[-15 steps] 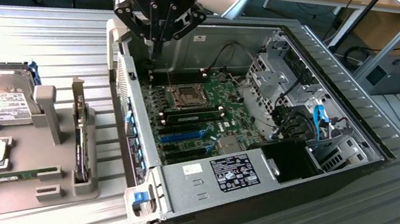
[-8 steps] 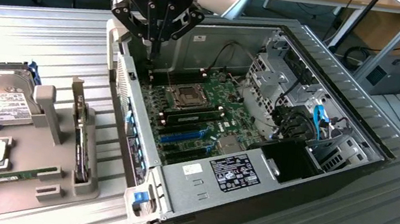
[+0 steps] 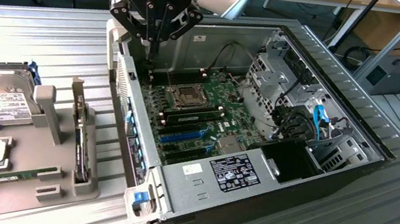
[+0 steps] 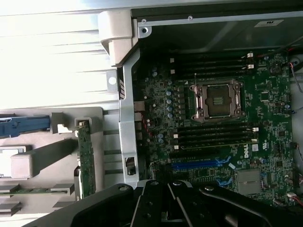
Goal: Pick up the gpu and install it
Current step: 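Reach for the gpu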
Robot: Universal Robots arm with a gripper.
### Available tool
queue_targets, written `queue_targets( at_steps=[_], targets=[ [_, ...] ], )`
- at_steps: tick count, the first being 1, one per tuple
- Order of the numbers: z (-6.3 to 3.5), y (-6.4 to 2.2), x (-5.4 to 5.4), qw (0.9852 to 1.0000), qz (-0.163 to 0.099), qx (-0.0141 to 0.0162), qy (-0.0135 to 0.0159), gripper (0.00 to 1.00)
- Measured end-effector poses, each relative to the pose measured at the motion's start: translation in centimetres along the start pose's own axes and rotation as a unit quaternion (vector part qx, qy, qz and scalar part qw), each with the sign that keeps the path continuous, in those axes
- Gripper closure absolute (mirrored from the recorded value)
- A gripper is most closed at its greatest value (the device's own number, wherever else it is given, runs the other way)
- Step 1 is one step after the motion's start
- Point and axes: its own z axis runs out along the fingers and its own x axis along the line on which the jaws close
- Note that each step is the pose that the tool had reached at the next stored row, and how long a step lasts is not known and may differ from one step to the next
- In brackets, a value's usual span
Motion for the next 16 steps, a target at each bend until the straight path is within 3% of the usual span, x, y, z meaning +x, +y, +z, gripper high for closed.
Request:
queue_targets(
  at_steps=[16],
  targets=[
    [0.02, -0.03, 0.42, 1.0000, 0.000, 0.0000, 0.0000, 0.89]
  ],
)
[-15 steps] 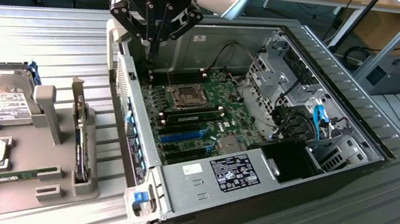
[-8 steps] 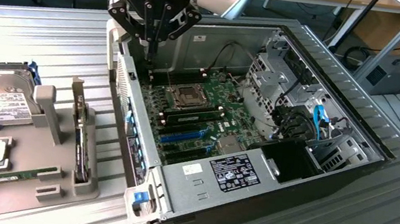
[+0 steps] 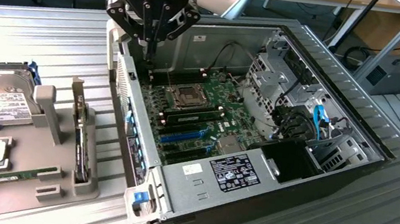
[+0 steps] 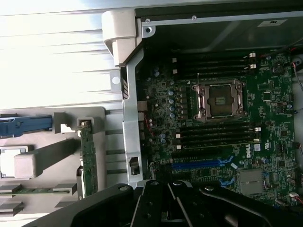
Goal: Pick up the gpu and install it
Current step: 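Reach for the gpu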
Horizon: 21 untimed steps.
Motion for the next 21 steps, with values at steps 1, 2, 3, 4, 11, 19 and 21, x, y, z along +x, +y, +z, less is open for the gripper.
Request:
queue_targets(
  at_steps=[1, 2, 3, 4, 11, 19, 21],
  targets=[
    [0.00, 0.00, 0.02, 1.0000, 0.000, 0.0000, 0.0000, 0.89],
    [0.00, 0.00, 0.04, 1.0000, 0.000, 0.0000, 0.0000, 0.89],
    [0.00, -0.01, 0.06, 1.0000, 0.000, 0.0000, 0.0000, 0.89],
    [0.00, -0.01, 0.09, 1.0000, 0.000, 0.0000, 0.0000, 0.89],
    [0.01, -0.02, 0.24, 1.0000, 0.000, 0.0000, 0.0000, 0.89],
    [0.01, -0.04, 0.49, 1.0000, 0.000, 0.0000, 0.0000, 0.89],
    [0.01, -0.04, 0.54, 1.0000, 0.000, 0.0000, 0.0000, 0.89]
  ],
)
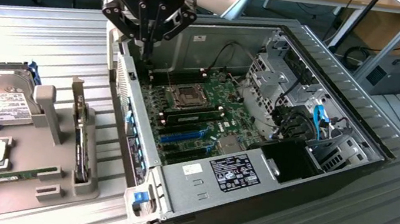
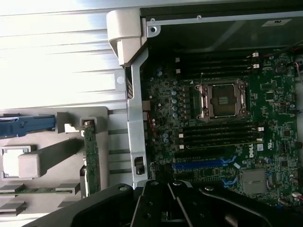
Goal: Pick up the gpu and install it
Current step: 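Reach for the gpu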
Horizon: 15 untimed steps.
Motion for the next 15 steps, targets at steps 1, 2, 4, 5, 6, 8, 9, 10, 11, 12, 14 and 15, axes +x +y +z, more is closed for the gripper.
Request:
queue_targets(
  at_steps=[1, 2, 4, 5, 6, 8, 9, 10, 11, 12, 14, 15],
  targets=[
    [0.00, 0.00, 0.04, 1.0000, 0.000, 0.0000, 0.0000, 0.89],
    [0.00, -0.01, 0.07, 1.0000, 0.000, 0.0000, 0.0000, 0.89],
    [0.01, -0.01, 0.12, 1.0000, 0.000, 0.0000, 0.0000, 0.89],
    [0.01, -0.01, 0.14, 1.0000, 0.000, 0.0000, 0.0000, 0.89],
    [0.01, -0.01, 0.15, 1.0000, 0.000, 0.0000, 0.0000, 0.89],
    [0.01, -0.01, 0.19, 1.0000, 0.000, 0.0000, 0.0000, 0.89],
    [0.01, -0.02, 0.21, 1.0000, 0.000, 0.0000, 0.0000, 0.89],
    [0.01, -0.02, 0.23, 1.0000, 0.000, 0.0000, 0.0000, 0.89],
    [0.01, -0.02, 0.26, 1.0000, 0.000, 0.0000, -0.0001, 0.89],
    [0.01, -0.02, 0.28, 1.0000, 0.000, 0.0000, 0.0000, 0.89],
    [0.01, -0.03, 0.33, 1.0000, 0.000, 0.0000, 0.0000, 0.89],
    [0.01, -0.03, 0.35, 1.0000, 0.000, 0.0000, 0.0000, 0.89]
  ],
)
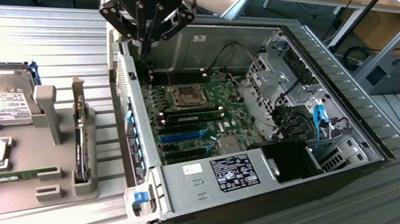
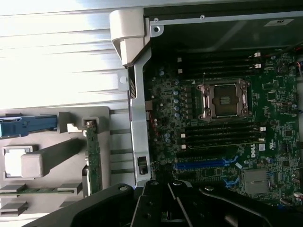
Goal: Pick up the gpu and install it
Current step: 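Reach for the gpu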
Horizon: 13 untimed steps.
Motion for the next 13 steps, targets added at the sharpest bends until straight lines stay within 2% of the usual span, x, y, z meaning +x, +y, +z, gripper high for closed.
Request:
queue_targets(
  at_steps=[13],
  targets=[
    [0.01, -0.03, 0.36, 1.0000, 0.000, 0.0000, 0.0000, 0.89]
  ],
)
